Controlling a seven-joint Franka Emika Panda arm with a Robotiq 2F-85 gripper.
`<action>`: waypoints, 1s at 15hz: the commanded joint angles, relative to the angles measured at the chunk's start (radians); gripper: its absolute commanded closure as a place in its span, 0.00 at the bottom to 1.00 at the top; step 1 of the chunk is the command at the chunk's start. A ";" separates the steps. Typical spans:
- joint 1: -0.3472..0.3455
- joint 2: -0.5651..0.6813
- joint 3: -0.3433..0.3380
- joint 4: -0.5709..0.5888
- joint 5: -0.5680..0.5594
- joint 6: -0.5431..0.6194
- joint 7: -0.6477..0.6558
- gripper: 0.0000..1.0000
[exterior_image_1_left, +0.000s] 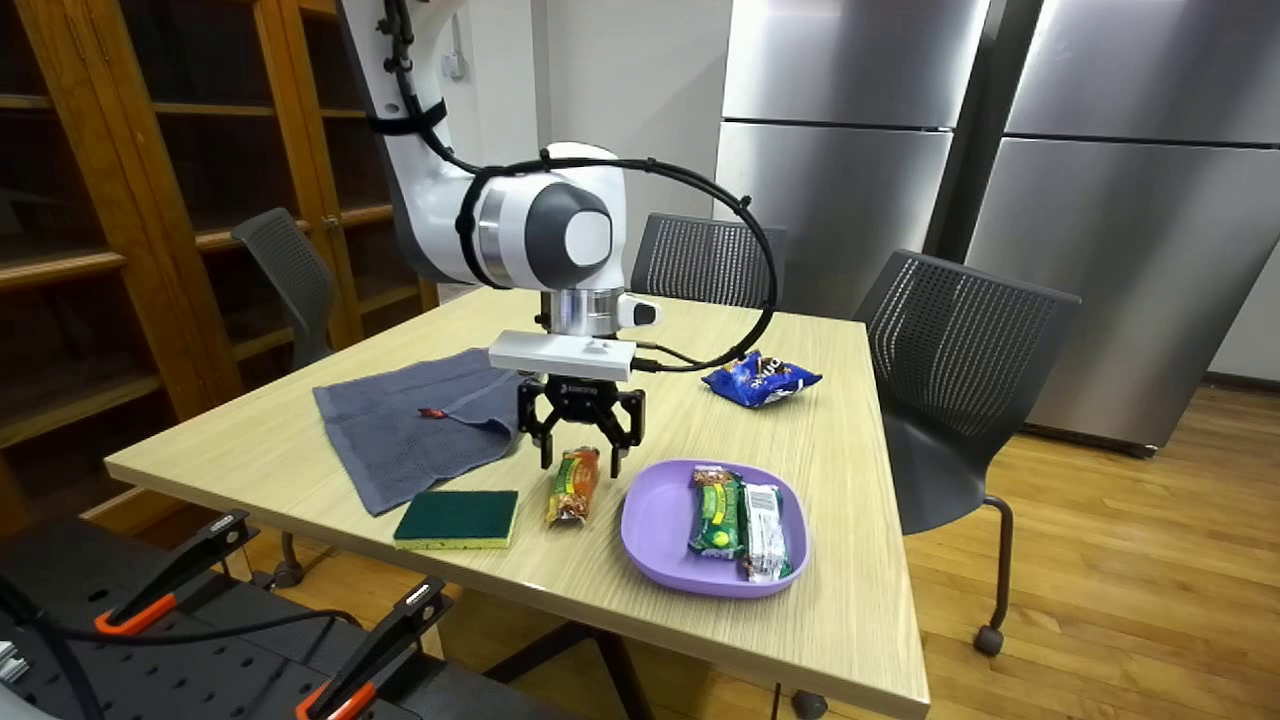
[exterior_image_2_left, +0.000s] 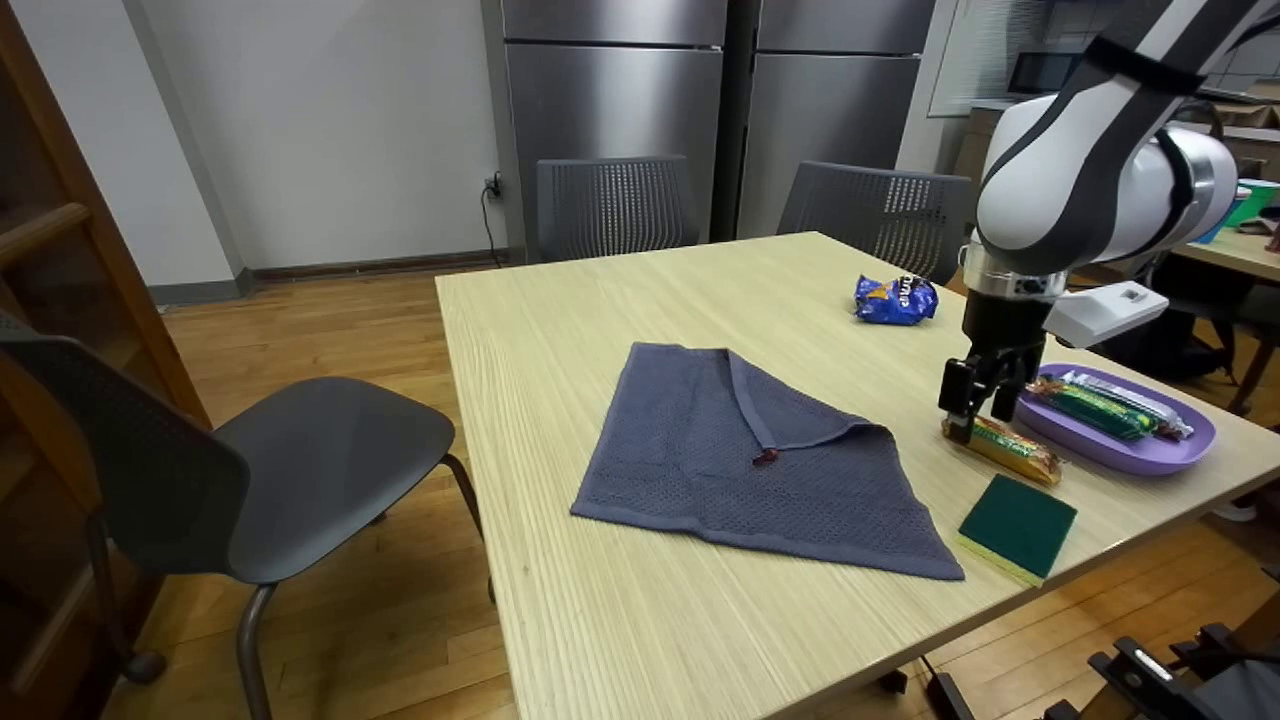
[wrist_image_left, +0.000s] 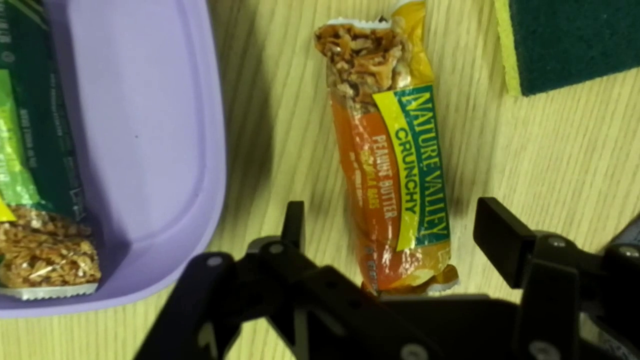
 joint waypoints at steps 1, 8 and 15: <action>0.004 -0.005 0.000 0.013 0.003 -0.025 0.007 0.44; 0.006 -0.015 -0.001 0.003 0.001 -0.017 0.008 0.83; -0.017 -0.076 0.020 -0.041 0.014 -0.006 -0.024 0.83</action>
